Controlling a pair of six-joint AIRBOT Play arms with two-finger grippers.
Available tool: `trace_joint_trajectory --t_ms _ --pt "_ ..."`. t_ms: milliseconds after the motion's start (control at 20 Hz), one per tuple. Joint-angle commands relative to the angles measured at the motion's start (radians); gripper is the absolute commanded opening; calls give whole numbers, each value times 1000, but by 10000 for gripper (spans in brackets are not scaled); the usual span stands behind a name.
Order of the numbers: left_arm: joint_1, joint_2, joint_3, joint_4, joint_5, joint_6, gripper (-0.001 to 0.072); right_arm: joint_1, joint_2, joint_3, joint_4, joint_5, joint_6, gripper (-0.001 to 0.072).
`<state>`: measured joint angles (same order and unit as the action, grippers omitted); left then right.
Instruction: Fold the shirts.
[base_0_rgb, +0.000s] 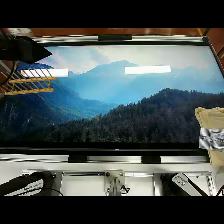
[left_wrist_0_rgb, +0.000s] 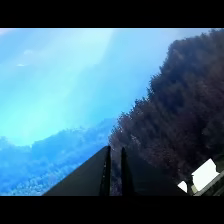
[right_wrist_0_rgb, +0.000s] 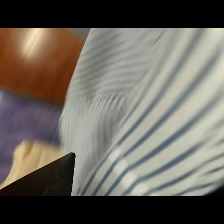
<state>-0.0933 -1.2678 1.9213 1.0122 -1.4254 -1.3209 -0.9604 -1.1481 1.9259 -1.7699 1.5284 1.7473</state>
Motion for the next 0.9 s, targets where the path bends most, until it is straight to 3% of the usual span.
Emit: trace_joint_trajectory --t_ms 0,150,400,550,700,750,850 --pt "1 -45 -22 95 -6 3 162 26 7 -77 355 292 -32 617" --pt "1 -95 -41 132 -42 3 162 224 7 -168 380 292 -9 617" --pt "-6 -196 -43 162 -60 -23 141 713 -47 -328 369 -23 160 616" --pt "-55 -279 -46 322 -61 -135 119 965 -179 -354 307 -109 126 616" --pt "-142 -381 -46 414 -95 -230 120 1141 -307 -354 211 -96 58 616" --pt "-169 -409 -46 440 -109 -237 158 1172 -333 -354 206 -95 40 616" --pt "-206 -444 -46 488 -121 -237 363 1207 -364 -354 204 -102 -5 616"
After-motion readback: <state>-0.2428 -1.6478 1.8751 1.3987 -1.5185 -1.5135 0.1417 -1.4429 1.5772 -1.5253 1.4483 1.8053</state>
